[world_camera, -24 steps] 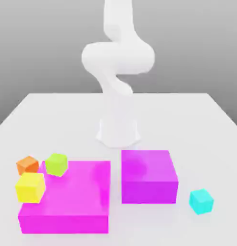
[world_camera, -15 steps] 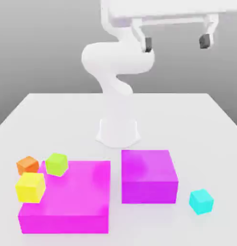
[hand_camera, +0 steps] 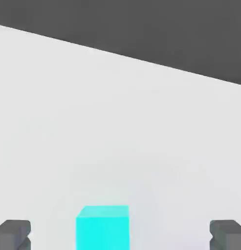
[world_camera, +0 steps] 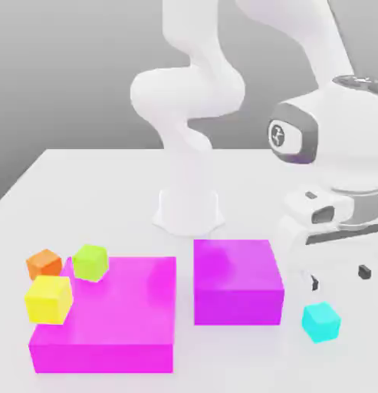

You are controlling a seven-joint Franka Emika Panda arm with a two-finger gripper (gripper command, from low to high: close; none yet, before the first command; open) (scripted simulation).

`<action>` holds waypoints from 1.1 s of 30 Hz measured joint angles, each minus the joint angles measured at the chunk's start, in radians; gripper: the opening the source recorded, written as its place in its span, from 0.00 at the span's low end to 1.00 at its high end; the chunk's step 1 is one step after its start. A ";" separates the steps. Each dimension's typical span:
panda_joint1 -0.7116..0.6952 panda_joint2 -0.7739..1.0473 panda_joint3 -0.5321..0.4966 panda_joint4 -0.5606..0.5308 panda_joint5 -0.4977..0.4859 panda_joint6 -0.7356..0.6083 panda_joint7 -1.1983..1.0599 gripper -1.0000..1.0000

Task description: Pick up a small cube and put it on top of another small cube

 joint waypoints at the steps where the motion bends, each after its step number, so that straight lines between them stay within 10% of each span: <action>1: 0.016 0.037 -0.014 0.001 -0.023 0.024 0.020 0.50; 5: 0.085 0.181 -0.094 0.027 -0.094 0.133 0.077 0.50; 6: 0.095 0.209 -0.107 0.033 -0.110 0.154 0.090 0.00; 19: 0.025 0.025 -0.036 -0.005 -0.008 0.011 -0.001 0.00; 33: -0.600 -0.250 -0.387 0.061 0.080 -0.322 -0.659 0.00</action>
